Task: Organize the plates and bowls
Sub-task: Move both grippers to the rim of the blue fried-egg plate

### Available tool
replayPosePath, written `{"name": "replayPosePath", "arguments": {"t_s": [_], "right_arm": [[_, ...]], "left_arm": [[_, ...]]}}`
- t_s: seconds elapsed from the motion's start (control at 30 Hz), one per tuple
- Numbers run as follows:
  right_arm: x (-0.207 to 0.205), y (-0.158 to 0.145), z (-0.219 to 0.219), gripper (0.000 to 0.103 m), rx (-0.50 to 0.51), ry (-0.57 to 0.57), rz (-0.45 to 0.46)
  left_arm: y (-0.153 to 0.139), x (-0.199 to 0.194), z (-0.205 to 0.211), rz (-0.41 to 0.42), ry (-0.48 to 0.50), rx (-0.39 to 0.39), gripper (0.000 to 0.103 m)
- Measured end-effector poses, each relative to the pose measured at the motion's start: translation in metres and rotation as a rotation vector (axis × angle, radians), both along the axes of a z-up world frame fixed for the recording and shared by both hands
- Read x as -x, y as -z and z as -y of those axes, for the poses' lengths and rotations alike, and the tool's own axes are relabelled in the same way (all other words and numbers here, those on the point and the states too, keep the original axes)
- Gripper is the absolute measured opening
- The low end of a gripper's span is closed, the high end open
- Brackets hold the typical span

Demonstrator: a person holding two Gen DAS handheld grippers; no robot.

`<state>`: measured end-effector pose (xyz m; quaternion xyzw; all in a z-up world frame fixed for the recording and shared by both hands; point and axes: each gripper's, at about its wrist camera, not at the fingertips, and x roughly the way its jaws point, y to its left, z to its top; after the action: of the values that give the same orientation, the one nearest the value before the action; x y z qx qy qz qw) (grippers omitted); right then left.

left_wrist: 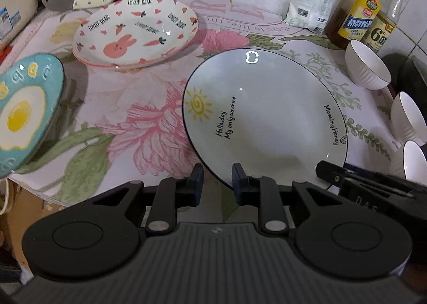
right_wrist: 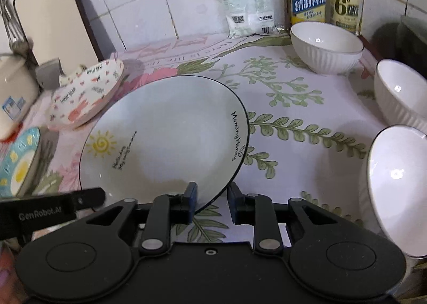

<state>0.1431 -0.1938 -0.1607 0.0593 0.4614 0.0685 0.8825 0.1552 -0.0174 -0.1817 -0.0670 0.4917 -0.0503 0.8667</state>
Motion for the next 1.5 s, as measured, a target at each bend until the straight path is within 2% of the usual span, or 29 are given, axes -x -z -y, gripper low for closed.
{"name": "replayPosePath", "arguments": {"t_s": [0.03, 0.13, 0.23, 0.3, 0.4, 0.6, 0.87, 0.97, 1.1, 1.33, 1.5], "right_arm": [[0.002, -0.007, -0.001, 0.044, 0.018, -0.016, 0.006], [0.009, -0.026, -0.006, 0.06, 0.076, -0.048, 0.033], [0.014, -0.041, -0.013, 0.064, 0.128, -0.067, 0.04], [0.019, -0.051, -0.018, 0.064, 0.15, -0.069, 0.042], [0.032, -0.07, -0.029, 0.072, 0.158, -0.112, 0.077], [0.045, -0.099, -0.057, 0.074, 0.158, -0.174, 0.089], [0.059, -0.121, -0.09, 0.076, 0.14, -0.249, 0.12], [0.06, -0.128, -0.098, 0.076, 0.09, -0.252, 0.112], [0.058, -0.138, -0.111, 0.076, -0.026, -0.27, 0.09], [0.045, -0.124, -0.137, 0.076, -0.1, -0.282, 0.081], [0.034, -0.105, -0.158, 0.076, -0.155, -0.325, 0.13]], "left_arm": [[-0.003, 0.001, -0.002, -0.006, 0.005, -0.005, 0.028], [-0.012, 0.006, -0.009, -0.011, 0.026, -0.018, 0.037], [-0.021, 0.013, -0.018, -0.01, 0.041, -0.038, 0.05], [-0.026, 0.018, -0.025, -0.009, 0.039, -0.06, 0.054], [-0.032, 0.028, -0.039, -0.001, 0.057, -0.08, 0.057], [-0.05, 0.049, -0.069, 0.04, 0.063, -0.095, 0.064], [-0.08, 0.068, -0.114, 0.129, 0.052, -0.123, 0.079], [-0.082, 0.071, -0.129, 0.142, 0.035, -0.154, 0.08], [-0.08, 0.072, -0.15, 0.142, 0.038, -0.19, 0.082], [-0.073, 0.069, -0.184, 0.139, 0.029, -0.198, 0.088], [-0.069, 0.061, -0.206, 0.149, 0.004, -0.186, 0.093]]}}
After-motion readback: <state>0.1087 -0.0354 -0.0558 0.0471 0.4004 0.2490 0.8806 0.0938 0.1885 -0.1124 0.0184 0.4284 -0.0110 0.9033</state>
